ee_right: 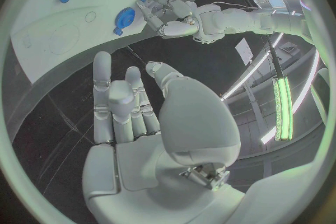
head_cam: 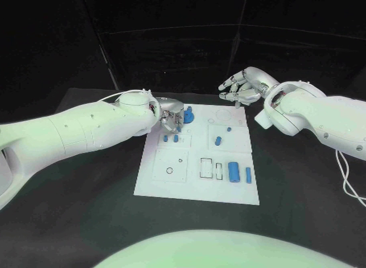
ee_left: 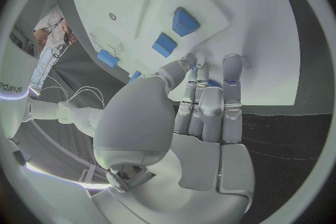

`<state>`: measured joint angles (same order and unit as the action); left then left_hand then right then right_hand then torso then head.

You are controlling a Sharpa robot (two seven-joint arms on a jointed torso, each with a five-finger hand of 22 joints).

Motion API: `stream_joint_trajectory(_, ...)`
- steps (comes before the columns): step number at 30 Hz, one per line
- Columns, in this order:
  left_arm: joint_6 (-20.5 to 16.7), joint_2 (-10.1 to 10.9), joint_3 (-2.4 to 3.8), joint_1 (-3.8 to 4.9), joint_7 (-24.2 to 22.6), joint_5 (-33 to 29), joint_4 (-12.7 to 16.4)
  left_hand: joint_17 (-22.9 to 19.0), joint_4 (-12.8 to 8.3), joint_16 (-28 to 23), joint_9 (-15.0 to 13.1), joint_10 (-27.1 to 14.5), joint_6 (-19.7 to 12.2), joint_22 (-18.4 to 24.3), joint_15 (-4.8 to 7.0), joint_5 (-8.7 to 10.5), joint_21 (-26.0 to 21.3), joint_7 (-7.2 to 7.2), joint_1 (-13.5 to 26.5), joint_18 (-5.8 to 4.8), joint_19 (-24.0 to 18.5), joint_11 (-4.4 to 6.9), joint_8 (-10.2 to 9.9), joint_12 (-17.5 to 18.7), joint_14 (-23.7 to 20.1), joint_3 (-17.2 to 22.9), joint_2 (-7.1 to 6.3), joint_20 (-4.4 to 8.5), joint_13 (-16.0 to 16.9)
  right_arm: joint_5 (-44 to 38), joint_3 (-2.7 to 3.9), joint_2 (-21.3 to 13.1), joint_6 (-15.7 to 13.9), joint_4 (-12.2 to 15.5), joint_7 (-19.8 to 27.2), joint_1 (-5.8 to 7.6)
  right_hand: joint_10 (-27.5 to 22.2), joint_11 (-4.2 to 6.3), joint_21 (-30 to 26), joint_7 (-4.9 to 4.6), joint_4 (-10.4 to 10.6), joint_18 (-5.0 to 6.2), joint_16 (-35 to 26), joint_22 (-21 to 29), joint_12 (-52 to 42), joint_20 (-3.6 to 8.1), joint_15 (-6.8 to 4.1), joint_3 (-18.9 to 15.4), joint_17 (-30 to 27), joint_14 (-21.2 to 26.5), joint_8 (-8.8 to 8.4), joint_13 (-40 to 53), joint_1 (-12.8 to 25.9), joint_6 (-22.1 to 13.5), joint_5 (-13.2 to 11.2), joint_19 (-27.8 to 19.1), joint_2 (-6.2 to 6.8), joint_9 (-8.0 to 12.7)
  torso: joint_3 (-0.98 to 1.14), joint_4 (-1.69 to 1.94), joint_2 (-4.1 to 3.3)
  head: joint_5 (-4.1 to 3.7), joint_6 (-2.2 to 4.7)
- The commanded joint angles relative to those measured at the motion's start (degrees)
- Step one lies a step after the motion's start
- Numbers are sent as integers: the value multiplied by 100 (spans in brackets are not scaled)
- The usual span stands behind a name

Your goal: Assemble the parts on the task board

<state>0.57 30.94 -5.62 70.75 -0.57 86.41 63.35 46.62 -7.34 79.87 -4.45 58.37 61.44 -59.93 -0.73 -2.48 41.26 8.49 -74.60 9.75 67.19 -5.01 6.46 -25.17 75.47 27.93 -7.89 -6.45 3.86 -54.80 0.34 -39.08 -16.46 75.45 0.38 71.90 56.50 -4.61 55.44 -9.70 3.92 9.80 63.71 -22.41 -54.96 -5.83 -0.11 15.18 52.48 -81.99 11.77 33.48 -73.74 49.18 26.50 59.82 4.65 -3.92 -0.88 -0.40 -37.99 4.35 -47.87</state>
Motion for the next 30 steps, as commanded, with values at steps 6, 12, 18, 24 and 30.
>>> stream_joint_trajectory(6, -84, -48, -1, 1, -73, 20, -52, -24, 53, 10, 5, -74, -9, 47, 18, -30, -81, -88, 105, 43, 4, 22, 12, 12, 20, -166, -45, -10, 18, 15, 4, 7, -3, 0, 61, 10, -2, 35, -38, 15, 42, 77, -14, 8, -39, 2, -22, 6, 5, -18, 39, -5, -49, 33, 12, 22, 6, -4, -1, -2, 1, -1, -9)
stream_joint_trajectory(12, -86, -77, -1, 3, -53, 34, -89, -14, 64, 14, -19, -68, 102, 60, 34, -29, -103, -121, 52, 44, 23, 41, 80, -11, 22, -198, 15, 3, 34, 15, 4, -6, -6, 13, 56, 10, -2, 35, -38, 15, 42, 77, -14, 8, -39, 2, -22, 6, 5, -18, 39, -5, -49, 33, 12, 22, 6, -4, 0, -5, -4, -6, -7)
stream_joint_trajectory(18, -71, -122, -2, 4, -47, 116, -146, -19, 66, 13, -29, -74, 150, 63, 40, -29, -109, -137, 30, 42, 36, 46, 111, -18, 21, -221, 32, 9, 39, 15, 4, -14, -6, 27, 50, 11, -2, 35, -38, 15, 42, 77, -14, 8, -39, 2, -22, 6, 5, -18, 39, -5, -49, 33, 12, 22, 6, -4, -1, -3, -15, -13, -10)
stream_joint_trajectory(24, -29, -142, -28, 4, -41, 205, -164, -19, 64, 14, -50, -60, 247, 65, 53, -28, -119, -170, -29, 39, 54, 64, 171, -38, 19, -239, 89, 21, 50, 15, 4, -12, -5, 22, 50, 10, -2, 35, -38, 15, 42, 77, -14, 8, -39, 2, -22, 6, 5, -18, 39, -5, -49, 33, 12, 22, 6, -4, -2, 2, -12, -19, -18)
stream_joint_trajectory(30, -4, -141, -47, 4, -29, 251, -155, -2, 82, 21, -68, 33, 355, 36, 83, -28, -81, -180, -74, 30, 102, 103, 229, -78, 35, -242, 185, 46, 65, 15, 4, -10, -4, 21, 52, 10, -2, 35, -38, 15, 42, 77, -14, 8, -39, 2, -22, 6, 5, -18, 39, -5, -49, 33, 12, 22, 6, -4, -3, 7, -9, -22, -18)
